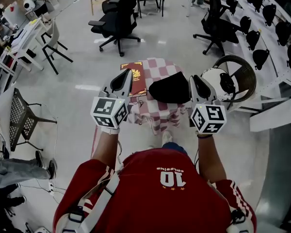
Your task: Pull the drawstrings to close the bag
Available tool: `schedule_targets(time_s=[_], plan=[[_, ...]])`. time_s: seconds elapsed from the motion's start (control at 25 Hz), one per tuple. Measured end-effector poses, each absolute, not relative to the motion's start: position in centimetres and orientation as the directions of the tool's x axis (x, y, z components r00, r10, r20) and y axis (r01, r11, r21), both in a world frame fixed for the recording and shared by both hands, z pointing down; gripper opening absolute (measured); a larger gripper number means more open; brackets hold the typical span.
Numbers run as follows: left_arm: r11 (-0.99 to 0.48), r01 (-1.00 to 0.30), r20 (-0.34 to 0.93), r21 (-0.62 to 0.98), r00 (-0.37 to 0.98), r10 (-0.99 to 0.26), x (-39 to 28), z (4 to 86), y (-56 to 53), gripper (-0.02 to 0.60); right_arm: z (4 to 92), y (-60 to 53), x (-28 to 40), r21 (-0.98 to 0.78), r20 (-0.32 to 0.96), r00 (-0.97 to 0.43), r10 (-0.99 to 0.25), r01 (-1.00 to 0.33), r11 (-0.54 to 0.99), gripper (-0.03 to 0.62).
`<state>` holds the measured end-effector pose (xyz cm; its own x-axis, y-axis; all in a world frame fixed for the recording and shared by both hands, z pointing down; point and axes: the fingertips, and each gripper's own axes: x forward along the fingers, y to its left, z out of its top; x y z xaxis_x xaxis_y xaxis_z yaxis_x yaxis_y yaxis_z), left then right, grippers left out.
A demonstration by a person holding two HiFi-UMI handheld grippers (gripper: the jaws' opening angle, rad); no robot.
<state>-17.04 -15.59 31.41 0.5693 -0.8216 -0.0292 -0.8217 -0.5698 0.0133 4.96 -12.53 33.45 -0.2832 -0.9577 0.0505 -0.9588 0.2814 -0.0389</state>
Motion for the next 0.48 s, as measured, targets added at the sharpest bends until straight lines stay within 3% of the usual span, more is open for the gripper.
schedule_targets(time_s=[0.48], plan=[[-0.565, -0.825, -0.018, 0.005, 0.565, -0.825, -17.7, 31.6, -15.6, 0.009, 35.6, -13.0, 5.8, 0.014, 0.139, -0.194, -0.971, -0.980, 0.198, 0.025]])
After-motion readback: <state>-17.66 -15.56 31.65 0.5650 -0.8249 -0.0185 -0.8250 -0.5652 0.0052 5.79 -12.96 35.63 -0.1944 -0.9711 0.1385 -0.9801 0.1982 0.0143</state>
